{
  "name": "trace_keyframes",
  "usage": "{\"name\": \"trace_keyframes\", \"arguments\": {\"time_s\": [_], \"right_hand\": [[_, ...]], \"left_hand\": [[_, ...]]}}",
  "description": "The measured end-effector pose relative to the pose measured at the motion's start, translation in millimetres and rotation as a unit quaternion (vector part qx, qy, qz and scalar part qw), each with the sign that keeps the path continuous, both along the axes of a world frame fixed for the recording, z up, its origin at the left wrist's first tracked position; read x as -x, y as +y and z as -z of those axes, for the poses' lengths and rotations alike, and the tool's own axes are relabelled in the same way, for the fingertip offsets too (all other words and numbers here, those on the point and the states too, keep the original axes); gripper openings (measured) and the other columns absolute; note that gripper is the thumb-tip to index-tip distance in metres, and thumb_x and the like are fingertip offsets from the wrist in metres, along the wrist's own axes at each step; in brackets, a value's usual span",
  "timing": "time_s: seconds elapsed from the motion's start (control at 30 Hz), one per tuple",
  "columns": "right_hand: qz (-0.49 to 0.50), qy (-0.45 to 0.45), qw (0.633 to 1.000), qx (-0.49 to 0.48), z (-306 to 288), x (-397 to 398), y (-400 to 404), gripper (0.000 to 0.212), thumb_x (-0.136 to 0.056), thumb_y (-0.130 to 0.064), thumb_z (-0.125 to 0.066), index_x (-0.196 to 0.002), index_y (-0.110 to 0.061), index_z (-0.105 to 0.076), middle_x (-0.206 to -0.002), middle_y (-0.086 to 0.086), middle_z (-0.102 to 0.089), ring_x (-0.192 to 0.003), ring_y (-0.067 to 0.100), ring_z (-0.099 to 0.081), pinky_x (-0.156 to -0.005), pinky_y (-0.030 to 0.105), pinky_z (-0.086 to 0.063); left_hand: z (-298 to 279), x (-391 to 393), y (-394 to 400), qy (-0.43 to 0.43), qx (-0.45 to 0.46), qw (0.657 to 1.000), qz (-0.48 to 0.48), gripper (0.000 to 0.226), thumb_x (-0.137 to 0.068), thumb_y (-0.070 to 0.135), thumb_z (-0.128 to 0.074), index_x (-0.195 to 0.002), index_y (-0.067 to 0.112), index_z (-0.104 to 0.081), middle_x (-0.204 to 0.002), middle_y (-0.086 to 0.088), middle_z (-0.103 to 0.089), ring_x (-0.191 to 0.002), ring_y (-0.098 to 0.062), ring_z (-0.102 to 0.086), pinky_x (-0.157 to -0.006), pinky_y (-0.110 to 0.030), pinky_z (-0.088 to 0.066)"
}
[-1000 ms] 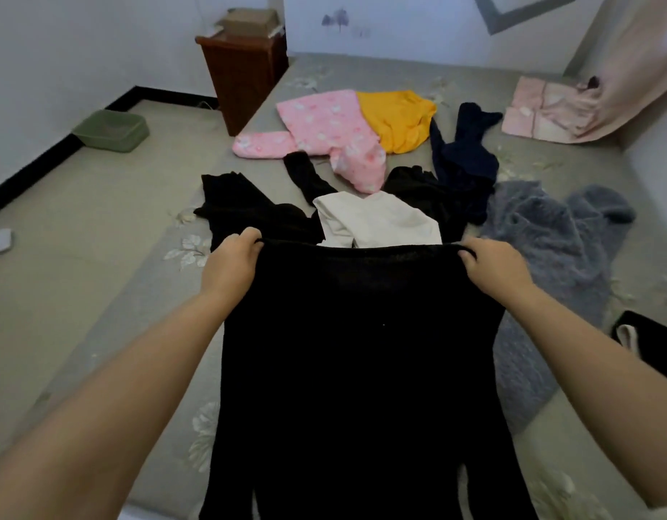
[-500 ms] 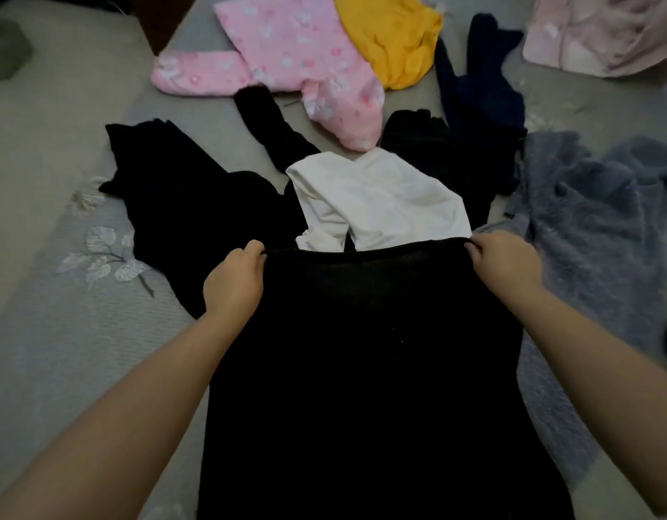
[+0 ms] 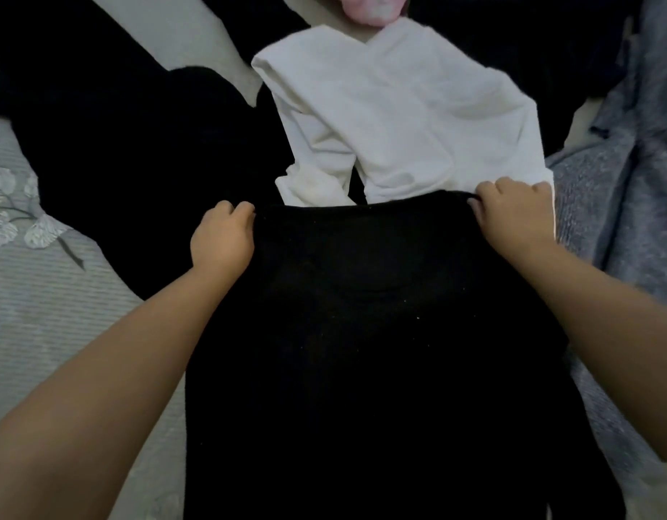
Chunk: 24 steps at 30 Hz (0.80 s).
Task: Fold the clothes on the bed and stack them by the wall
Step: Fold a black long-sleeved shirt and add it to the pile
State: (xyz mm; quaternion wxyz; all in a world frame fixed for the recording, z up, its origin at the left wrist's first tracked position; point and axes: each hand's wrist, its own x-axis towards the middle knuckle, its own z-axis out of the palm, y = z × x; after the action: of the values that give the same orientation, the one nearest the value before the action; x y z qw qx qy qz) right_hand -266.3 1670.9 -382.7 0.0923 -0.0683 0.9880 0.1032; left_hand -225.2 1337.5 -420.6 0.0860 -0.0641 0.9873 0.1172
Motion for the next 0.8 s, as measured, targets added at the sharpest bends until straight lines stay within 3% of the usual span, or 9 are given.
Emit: {"name": "trace_keyframes", "arguments": {"time_s": [0.07,0.13,0.23,0.3,0.4,0.53,0.6,0.7,0.8], "right_hand": [[-0.008,-0.002,1.000,0.009,-4,-3,-6,0.025,-0.092,-0.009,-0.046,-0.111,0.006,-0.051,-0.106,0.030,-0.051,-0.096,0.041,-0.050,-0.078,0.046,-0.026],[-0.010,0.018,0.999,0.033,-14,-13,-15,0.037,-0.081,0.002,-0.049,-0.118,0.004,-0.048,-0.111,0.031,-0.048,-0.099,0.041,-0.047,-0.079,0.045,-0.028],[-0.051,0.044,0.993,0.095,-28,-49,-37,0.052,-0.073,0.003,-0.049,-0.124,0.003,-0.048,-0.125,0.029,-0.047,-0.111,0.043,-0.046,-0.090,0.046,-0.029],[-0.090,0.041,0.985,0.139,-32,-89,-59,0.049,-0.070,0.001,-0.051,-0.118,0.004,-0.055,-0.125,0.029,-0.051,-0.114,0.044,-0.049,-0.096,0.052,-0.031],[-0.140,0.022,0.972,0.189,-26,-156,-100,0.042,-0.067,-0.003,-0.063,-0.108,0.001,-0.064,-0.118,0.026,-0.060,-0.111,0.043,-0.056,-0.093,0.059,-0.037],[-0.185,-0.078,0.956,0.212,-10,-244,-144,0.045,-0.070,-0.013,-0.074,-0.113,-0.005,-0.065,-0.125,0.020,-0.058,-0.118,0.038,-0.053,-0.095,0.061,-0.036],[-0.183,-0.158,0.949,0.201,-1,-279,-155,0.049,-0.079,-0.018,-0.068,-0.125,-0.009,-0.056,-0.138,0.018,-0.046,-0.130,0.036,-0.041,-0.103,0.059,-0.027],[-0.160,-0.264,0.941,0.138,14,-312,-157,0.053,-0.095,-0.031,-0.041,-0.145,-0.019,-0.025,-0.156,0.008,-0.009,-0.144,0.026,-0.003,-0.114,0.050,-0.001],[-0.158,-0.278,0.941,0.112,19,-328,-155,0.055,-0.096,-0.033,-0.037,-0.146,-0.019,-0.019,-0.156,0.008,-0.001,-0.144,0.026,0.003,-0.114,0.050,0.002]], "left_hand": [[-5,-5,0,0.020,-0.056,0.998,-0.032,0.033,-0.096,0.017,-0.040,-0.124,0.004,-0.052,-0.114,-0.025,-0.050,-0.101,-0.037,-0.050,-0.077,-0.041,-0.041],[-17,-21,-5,0.059,-0.128,0.985,-0.101,0.037,-0.094,0.017,-0.044,-0.128,0.003,-0.047,-0.123,-0.024,-0.047,-0.109,-0.034,-0.050,-0.093,-0.037,-0.038],[-29,-75,-13,0.056,-0.153,0.975,-0.151,0.042,-0.094,0.016,-0.045,-0.132,-0.002,-0.041,-0.129,-0.024,-0.043,-0.118,-0.031,-0.044,-0.099,-0.025,-0.028],[-30,-121,-17,0.015,-0.168,0.968,-0.186,0.043,-0.095,0.015,-0.044,-0.133,-0.004,-0.038,-0.129,-0.025,-0.043,-0.119,-0.032,-0.041,-0.098,-0.022,-0.026],[-26,-185,-26,-0.050,-0.190,0.956,-0.216,0.035,-0.095,0.011,-0.043,-0.124,-0.007,-0.046,-0.119,-0.028,-0.051,-0.111,-0.037,-0.048,-0.094,-0.033,-0.034],[-29,-272,-31,-0.134,-0.250,0.930,-0.234,0.029,-0.097,0.010,-0.037,-0.113,-0.006,-0.056,-0.109,-0.023,-0.060,-0.105,-0.032,-0.055,-0.083,-0.029,-0.037],[-32,-315,-32,-0.181,-0.271,0.910,-0.254,0.031,-0.098,0.010,-0.035,-0.105,-0.009,-0.058,-0.103,-0.026,-0.061,-0.100,-0.034,-0.057,-0.081,-0.032,-0.039],[-38,-375,-33,-0.241,-0.298,0.881,-0.277,0.031,-0.098,0.013,-0.038,-0.099,-0.008,-0.061,-0.097,-0.025,-0.064,-0.095,-0.033,-0.059,-0.074,-0.031,-0.038],[-42,-423,-29,-0.273,-0.331,0.861,-0.274,0.024,-0.094,0.022,-0.050,-0.101,0.003,-0.063,-0.093,-0.012,-0.066,-0.089,-0.024,-0.061,-0.070,-0.025,-0.039]]}}
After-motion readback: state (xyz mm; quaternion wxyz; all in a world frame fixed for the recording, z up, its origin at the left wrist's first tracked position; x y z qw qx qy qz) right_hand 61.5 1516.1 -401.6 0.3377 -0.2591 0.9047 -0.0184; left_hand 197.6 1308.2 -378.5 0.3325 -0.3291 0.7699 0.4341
